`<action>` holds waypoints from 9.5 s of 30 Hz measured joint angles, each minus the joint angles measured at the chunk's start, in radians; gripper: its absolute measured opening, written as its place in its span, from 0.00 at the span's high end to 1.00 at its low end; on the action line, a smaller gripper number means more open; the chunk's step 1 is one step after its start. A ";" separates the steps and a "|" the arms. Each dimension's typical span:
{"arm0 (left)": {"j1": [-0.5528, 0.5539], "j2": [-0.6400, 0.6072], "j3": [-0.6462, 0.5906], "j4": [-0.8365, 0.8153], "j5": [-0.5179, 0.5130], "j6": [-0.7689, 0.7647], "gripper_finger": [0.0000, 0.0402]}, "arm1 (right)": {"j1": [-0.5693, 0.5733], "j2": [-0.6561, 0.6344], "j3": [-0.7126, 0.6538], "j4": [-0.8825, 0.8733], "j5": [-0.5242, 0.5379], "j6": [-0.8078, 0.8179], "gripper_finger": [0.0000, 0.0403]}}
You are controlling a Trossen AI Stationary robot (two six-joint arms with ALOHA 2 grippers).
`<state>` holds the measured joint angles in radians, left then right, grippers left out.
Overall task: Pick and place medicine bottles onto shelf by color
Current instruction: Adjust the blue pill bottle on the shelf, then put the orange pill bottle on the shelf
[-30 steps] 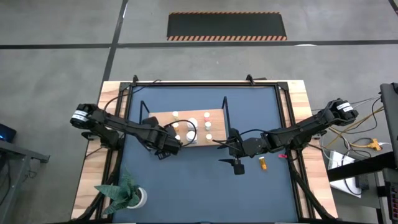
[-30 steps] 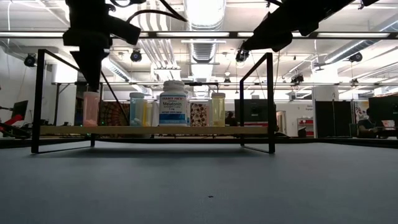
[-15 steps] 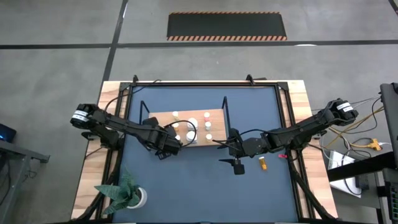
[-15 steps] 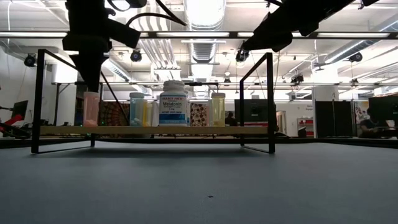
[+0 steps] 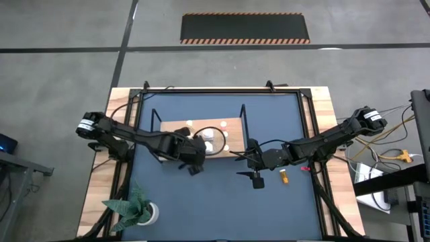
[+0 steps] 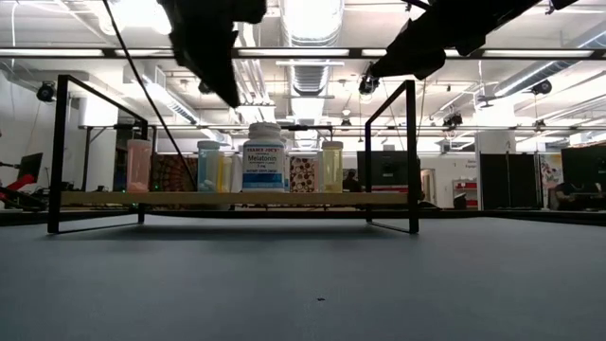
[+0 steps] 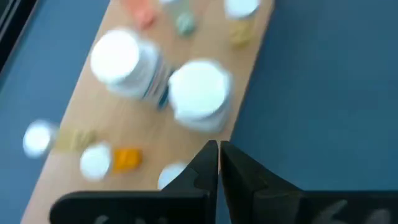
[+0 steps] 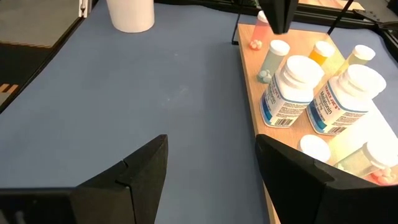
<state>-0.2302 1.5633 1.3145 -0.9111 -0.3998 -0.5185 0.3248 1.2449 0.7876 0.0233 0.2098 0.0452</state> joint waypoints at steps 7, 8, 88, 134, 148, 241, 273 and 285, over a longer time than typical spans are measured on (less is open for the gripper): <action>0.004 0.001 -0.015 0.037 -0.071 0.061 1.00 | 0.000 0.000 0.000 -0.019 0.000 0.010 0.42; 0.005 0.001 -0.016 0.036 -0.077 0.061 1.00 | 0.000 0.000 0.000 -0.019 0.000 0.010 0.42; -0.116 -0.067 -0.070 0.314 -0.195 0.313 1.00 | 0.000 -0.041 0.000 -0.165 -0.091 0.230 0.42; -0.235 -0.059 -0.210 0.746 -0.257 0.664 1.00 | 0.186 -0.017 0.000 -1.043 -0.242 1.276 0.42; -0.235 -0.059 -0.210 0.754 -0.265 0.661 1.00 | 0.229 -0.018 -0.175 -0.782 -0.297 1.370 0.42; -0.201 0.081 -0.234 1.251 -0.181 0.630 0.50 | 0.047 0.192 -0.172 0.789 0.028 -0.201 0.76; -0.192 0.086 -0.234 1.254 -0.155 0.631 0.76 | 0.041 0.192 -0.173 0.788 0.028 -0.199 0.76; -0.189 0.086 -0.234 1.254 -0.152 0.630 0.76 | 0.041 0.192 -0.173 0.788 0.030 -0.201 0.76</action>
<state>-0.4193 1.6489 1.0805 0.3428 -0.5517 0.1112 0.3659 1.4364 0.6147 0.8112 0.2398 -0.1555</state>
